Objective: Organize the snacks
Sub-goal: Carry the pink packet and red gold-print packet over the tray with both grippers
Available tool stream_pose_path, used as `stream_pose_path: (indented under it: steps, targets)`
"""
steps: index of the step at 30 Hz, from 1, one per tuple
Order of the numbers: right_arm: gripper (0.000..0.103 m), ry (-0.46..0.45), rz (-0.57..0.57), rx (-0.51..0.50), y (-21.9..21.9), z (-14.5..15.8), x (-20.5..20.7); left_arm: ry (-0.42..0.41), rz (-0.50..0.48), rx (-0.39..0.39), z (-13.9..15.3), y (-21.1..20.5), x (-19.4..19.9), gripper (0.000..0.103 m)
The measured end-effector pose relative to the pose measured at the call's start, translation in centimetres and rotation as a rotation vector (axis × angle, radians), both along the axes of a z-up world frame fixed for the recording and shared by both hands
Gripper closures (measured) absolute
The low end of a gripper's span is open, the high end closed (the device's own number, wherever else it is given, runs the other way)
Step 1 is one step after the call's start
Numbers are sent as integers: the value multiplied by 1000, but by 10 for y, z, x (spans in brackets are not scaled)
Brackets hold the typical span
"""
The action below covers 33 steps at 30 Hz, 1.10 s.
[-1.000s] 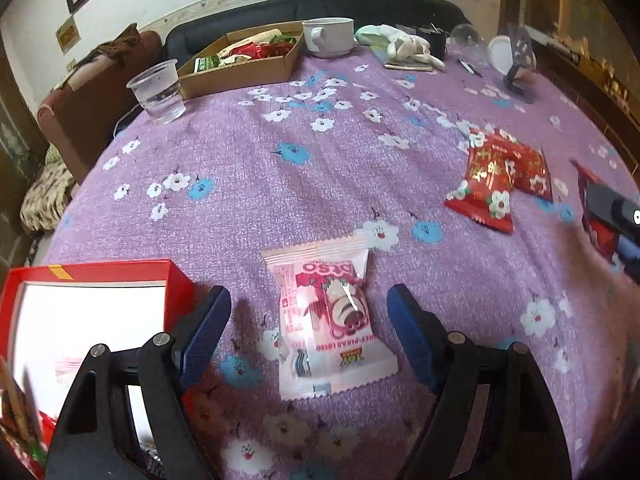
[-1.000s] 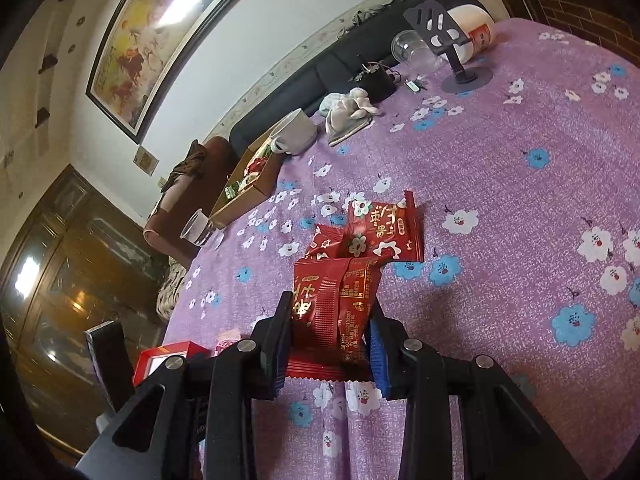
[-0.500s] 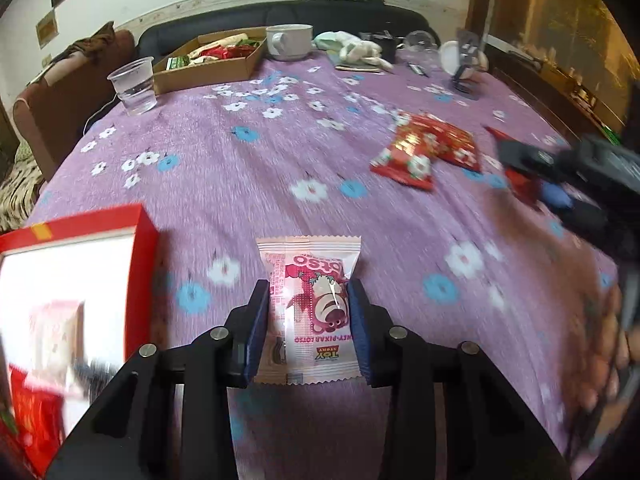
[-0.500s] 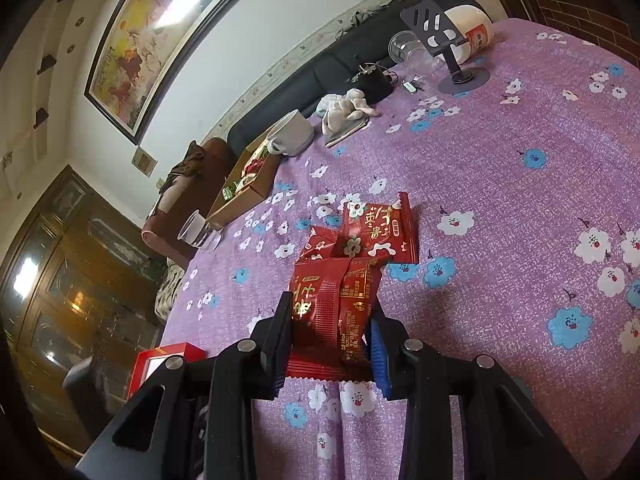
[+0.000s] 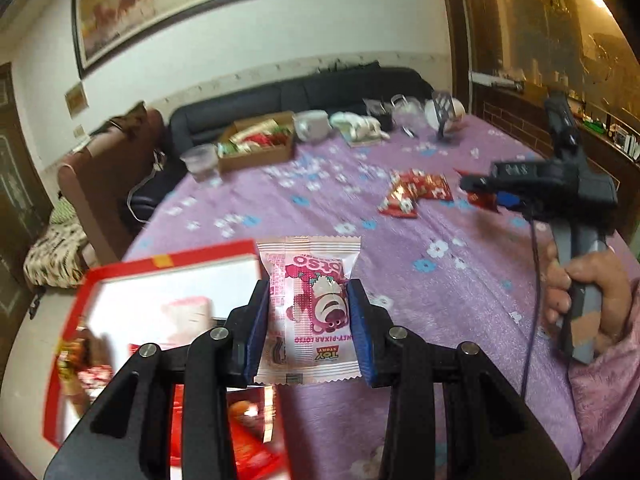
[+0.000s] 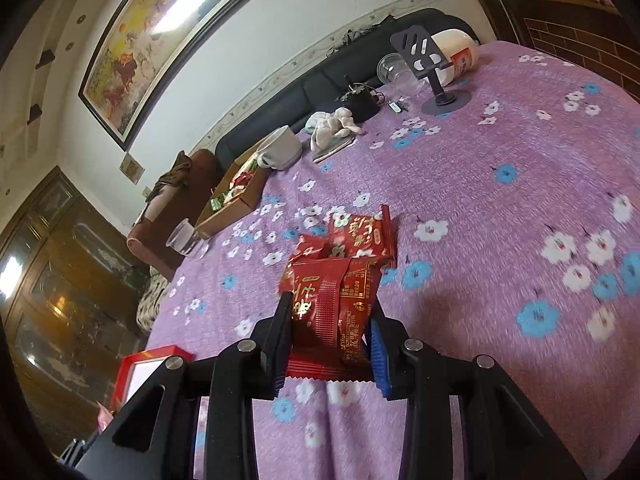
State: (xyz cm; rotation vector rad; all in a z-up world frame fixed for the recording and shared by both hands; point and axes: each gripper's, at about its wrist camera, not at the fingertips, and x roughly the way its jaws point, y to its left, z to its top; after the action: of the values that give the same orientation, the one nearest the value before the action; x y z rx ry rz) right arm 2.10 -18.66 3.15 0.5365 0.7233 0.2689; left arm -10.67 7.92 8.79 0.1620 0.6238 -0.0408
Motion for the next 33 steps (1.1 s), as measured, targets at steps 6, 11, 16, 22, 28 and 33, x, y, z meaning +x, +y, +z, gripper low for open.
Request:
stream_pose_path:
  steps: [6, 11, 16, 22, 28, 33]
  targets:
    - [68, -4, 36, -35, 18, 9, -41, -81, 28, -14, 18, 26, -23, 67]
    - [68, -39, 68, 6, 35, 20, -73, -122, 56, -30, 24, 47, -39, 67]
    - [68, -73, 119, 32, 63, 35, -91, -147, 85, -45, 28, 67, -49, 67]
    - [68, -98, 196, 12, 108, 50, -100, -166, 118, -67, 31, 88, -58, 67]
    - [68, -115, 256, 5, 144, 57, -108, -168, 147, -88, 29, 106, -60, 67]
    - [68, -115, 297, -10, 168, 59, -109, -171, 170, -104, 27, 121, -60, 67]
